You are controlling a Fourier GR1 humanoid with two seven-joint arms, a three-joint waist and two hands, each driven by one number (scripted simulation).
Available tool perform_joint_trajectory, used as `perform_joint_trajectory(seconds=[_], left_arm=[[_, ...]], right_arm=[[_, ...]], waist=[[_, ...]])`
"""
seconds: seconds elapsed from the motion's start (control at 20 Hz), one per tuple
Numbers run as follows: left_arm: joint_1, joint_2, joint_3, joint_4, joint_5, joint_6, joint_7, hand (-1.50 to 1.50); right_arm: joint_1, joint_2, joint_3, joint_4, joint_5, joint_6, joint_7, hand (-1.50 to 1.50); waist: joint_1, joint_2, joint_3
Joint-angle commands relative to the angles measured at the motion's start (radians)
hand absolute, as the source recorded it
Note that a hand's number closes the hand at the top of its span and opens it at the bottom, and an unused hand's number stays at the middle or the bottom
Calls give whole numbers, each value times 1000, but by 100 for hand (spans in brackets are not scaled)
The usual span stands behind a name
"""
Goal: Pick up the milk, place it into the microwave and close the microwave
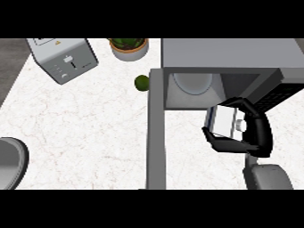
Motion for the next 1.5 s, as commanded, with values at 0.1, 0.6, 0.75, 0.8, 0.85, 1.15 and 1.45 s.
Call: perform_joint_trajectory(seconds=[0.1,0.6,0.75,0.8,0.85,1.15,1.45], left_arm=[[-38,40,49,21,46,16,26,-150],[-113,56,25,71,6,16,36,-150],[-62,51,26,76,26,-43,10,-150],[-78,62,28,74,47,-33,24,-150],[-87,56,24,98,23,-41,5,-150],[-120,52,-1,101,14,-43,1,-150],[-168,65,-12,119,15,-33,10,-150]], right_arm=[[-229,13,-8,110,67,-91,147,150],[-525,-43,-123,566,56,-91,1,150],[-551,-48,-133,608,74,-124,-14,150],[-565,-34,-137,620,71,-142,-12,150],[-583,-51,-133,618,79,-135,-8,150],[-582,-59,-146,657,108,-207,-86,150],[-578,-104,-146,667,150,-249,-125,150]], waist=[[5,2,0],[24,11,1],[45,13,1],[55,17,1],[53,17,0],[89,29,0],[103,35,-1]])
